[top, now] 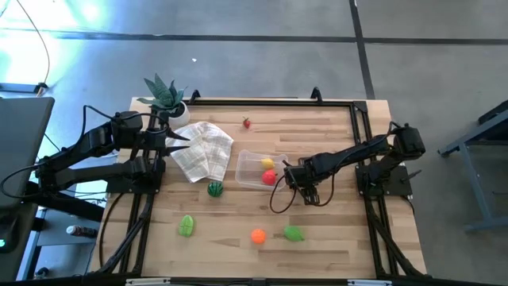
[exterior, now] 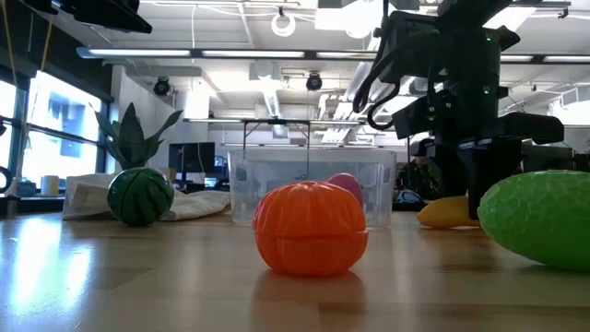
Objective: Pick and placing Produce into tupperware
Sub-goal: Put the yellow banana into the transparent container
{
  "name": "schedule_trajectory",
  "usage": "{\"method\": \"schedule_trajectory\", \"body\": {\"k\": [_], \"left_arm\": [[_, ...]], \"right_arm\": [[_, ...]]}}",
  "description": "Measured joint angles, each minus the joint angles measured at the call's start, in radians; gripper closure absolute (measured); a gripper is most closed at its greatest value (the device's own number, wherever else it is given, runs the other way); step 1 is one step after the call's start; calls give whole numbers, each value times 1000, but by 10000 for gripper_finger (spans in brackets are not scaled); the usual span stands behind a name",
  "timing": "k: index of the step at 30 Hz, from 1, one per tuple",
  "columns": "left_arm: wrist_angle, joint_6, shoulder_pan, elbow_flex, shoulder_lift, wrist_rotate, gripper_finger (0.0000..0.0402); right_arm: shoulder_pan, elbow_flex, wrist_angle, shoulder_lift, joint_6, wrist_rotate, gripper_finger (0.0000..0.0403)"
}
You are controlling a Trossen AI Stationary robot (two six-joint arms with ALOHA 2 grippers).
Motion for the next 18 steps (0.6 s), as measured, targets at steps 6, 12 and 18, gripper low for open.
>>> {"method": "schedule_trajectory", "body": {"k": [6, 12, 18], "left_arm": [[0, 0, 0, 0, 0, 0, 316], [0, 0, 0, 0, 0, 0, 316], [0, 0, 0, 0, 0, 0, 316]], "right_arm": [[0, 0, 12, 37, 8, -11, 220], [-1, 0, 30, 40, 8, -13, 220], [-1, 0, 29, 40, 13, -10, 220]]}}
